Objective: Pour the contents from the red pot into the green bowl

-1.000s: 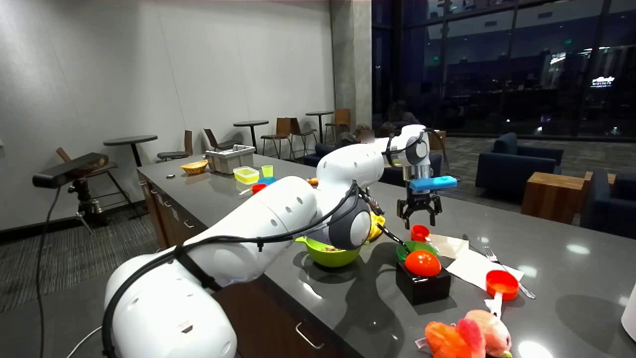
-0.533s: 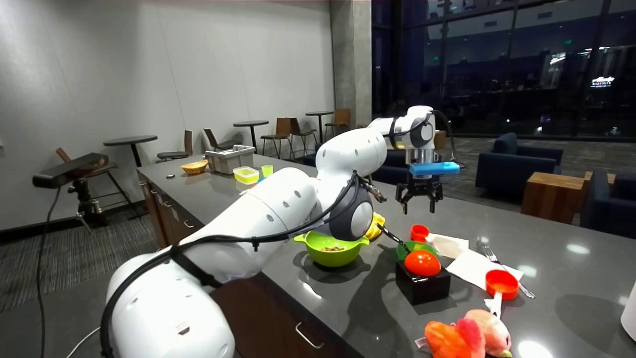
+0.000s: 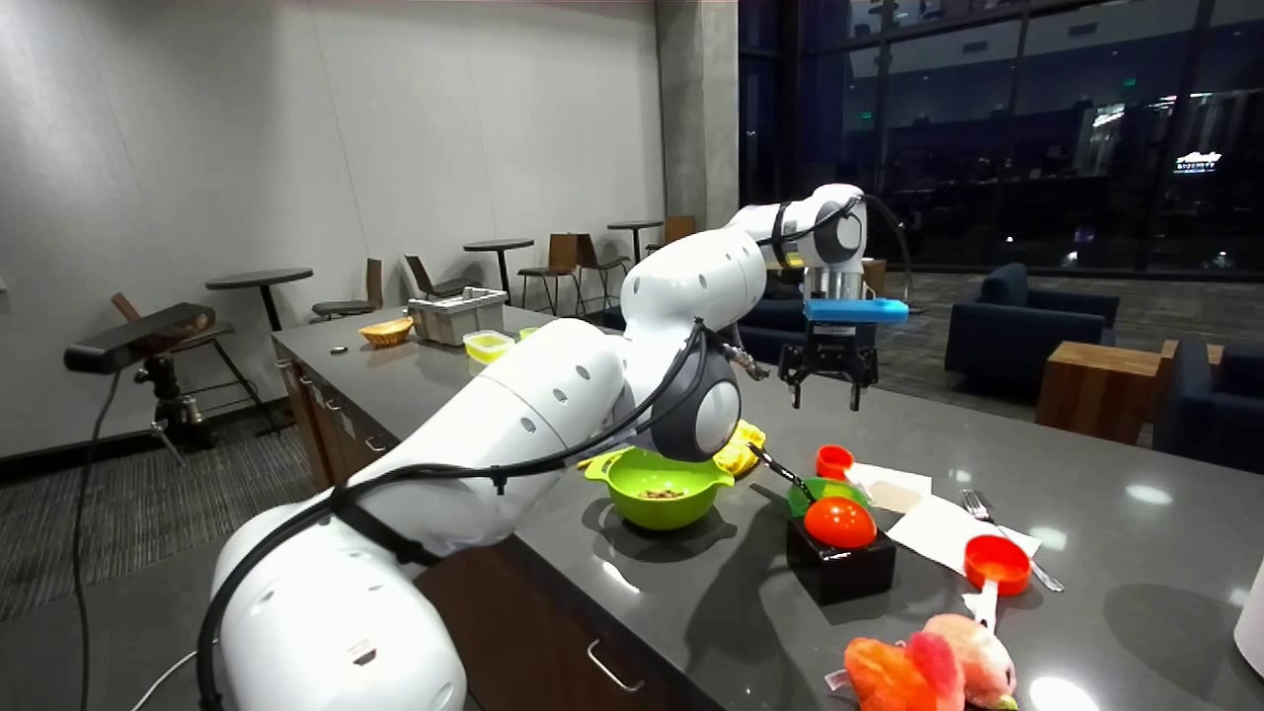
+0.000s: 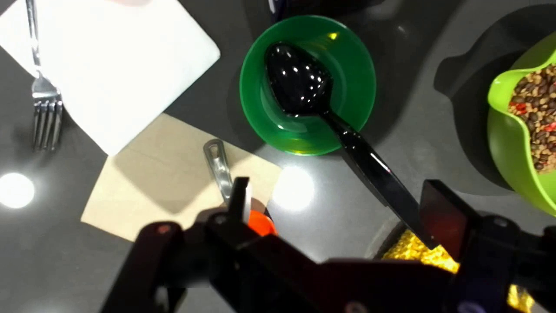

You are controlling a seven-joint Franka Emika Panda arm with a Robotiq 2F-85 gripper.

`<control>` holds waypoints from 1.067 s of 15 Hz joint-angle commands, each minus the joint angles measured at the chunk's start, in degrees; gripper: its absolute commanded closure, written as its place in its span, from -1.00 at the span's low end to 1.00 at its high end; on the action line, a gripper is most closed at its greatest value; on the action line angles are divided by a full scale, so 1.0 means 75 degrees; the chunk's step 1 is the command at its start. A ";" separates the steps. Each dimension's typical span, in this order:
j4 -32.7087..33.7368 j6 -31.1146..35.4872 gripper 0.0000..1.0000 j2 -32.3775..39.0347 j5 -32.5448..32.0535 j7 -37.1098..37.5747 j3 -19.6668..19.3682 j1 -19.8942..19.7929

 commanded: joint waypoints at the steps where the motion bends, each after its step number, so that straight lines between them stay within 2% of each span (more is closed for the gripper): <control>1: 0.0000 -0.0543 -1.00 -0.0304 0.0095 0.0684 0.0007 -0.0025; 16: -0.0115 -0.0362 -1.00 -0.1364 0.0103 0.4250 -0.0336 -0.0017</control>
